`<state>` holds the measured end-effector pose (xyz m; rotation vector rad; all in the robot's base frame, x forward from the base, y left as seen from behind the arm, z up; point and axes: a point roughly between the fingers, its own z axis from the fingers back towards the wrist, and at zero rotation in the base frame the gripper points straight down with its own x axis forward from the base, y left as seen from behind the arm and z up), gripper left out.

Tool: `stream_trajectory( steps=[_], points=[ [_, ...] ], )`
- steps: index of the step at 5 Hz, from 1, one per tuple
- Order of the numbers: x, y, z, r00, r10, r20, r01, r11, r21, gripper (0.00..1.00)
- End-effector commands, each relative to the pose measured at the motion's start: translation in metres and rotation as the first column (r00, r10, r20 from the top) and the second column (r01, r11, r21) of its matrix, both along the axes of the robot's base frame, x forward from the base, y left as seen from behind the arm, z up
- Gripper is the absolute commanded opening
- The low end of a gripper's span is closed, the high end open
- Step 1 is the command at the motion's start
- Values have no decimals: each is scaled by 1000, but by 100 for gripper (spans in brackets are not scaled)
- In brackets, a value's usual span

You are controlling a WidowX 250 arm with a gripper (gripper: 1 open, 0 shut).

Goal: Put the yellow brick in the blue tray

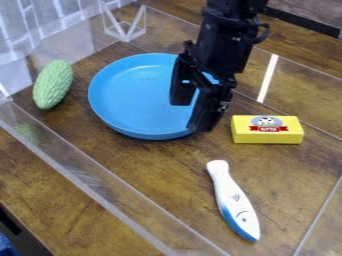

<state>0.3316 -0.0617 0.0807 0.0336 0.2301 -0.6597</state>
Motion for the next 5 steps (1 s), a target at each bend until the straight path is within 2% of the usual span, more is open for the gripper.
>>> stream_trajectory(
  steps=[1, 2, 3, 4, 5],
  points=[
    [7, -9, 17, 998, -32, 55, 33, 999, -13, 100],
    [8, -12, 16, 998, -44, 52, 45, 999, -16, 100],
    [12, -18, 13, 991, -127, 51, 128, 992, -21, 100],
    [19, -27, 13, 970, -234, 64, 236, 971, -23, 100],
    [25, -32, 11, 948, -309, 70, 311, 950, -13, 100]
  ],
)
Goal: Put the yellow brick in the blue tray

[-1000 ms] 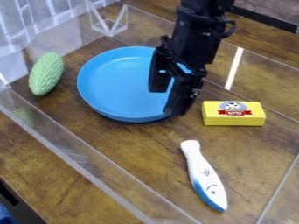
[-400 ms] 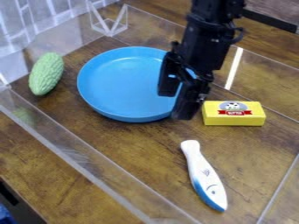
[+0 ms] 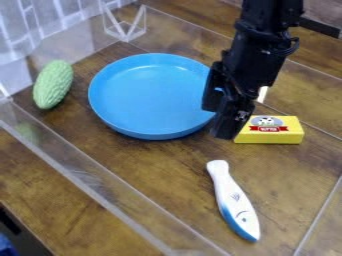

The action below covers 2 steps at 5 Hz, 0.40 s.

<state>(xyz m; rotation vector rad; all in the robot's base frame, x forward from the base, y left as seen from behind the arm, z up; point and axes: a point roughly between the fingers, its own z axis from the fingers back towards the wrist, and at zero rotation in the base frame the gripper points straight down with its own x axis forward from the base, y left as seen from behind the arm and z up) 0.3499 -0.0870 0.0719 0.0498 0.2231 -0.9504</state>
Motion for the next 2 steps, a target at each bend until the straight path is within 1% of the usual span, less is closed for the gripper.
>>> stream_trajectory(
  steps=[1, 2],
  points=[
    [9, -10, 15, 997, -29, 68, 30, 999, -15, 100],
    [11, -12, 11, 997, -30, 67, 31, 999, -15, 100]
  ],
)
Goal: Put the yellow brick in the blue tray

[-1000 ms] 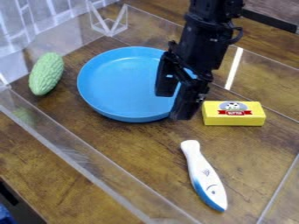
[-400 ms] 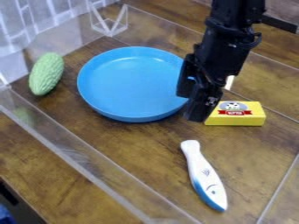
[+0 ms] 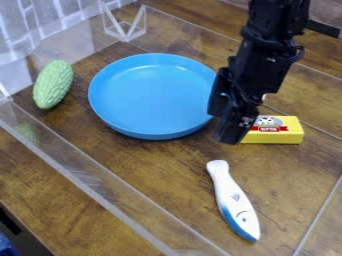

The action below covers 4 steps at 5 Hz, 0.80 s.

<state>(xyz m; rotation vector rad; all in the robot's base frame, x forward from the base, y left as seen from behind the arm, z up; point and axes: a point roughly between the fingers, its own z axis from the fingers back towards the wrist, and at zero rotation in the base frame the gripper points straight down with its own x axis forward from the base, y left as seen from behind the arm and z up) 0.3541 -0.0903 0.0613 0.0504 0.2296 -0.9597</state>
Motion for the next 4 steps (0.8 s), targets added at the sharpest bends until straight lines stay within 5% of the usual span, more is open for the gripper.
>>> stream_trajectory(
  steps=[1, 4],
  points=[
    [8, -11, 18, 997, -20, 71, 21, 1000, -17, 100],
    [14, -18, 11, 997, -16, 73, 17, 1000, -13, 100]
  ],
)
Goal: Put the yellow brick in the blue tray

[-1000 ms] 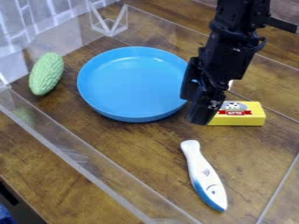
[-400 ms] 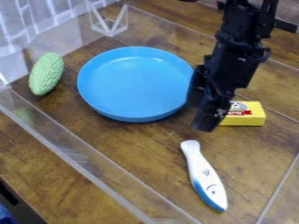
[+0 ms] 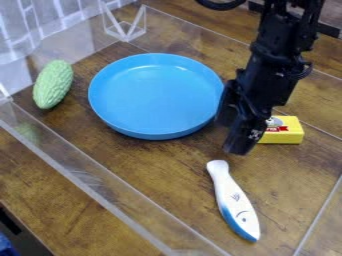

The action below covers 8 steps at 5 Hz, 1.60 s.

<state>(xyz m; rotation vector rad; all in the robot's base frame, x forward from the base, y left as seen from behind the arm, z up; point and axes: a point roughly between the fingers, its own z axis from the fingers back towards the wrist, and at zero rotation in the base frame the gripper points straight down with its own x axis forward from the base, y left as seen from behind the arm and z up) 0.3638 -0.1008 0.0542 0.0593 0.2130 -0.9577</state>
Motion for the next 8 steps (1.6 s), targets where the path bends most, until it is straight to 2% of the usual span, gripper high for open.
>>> stream_trajectory(
  steps=[1, 8],
  points=[
    [7, -8, 17, 998, -14, 57, 14, 1000, -9, 100],
    [19, -12, 7, 998, 10, 64, -10, 1000, -2, 100]
  ],
)
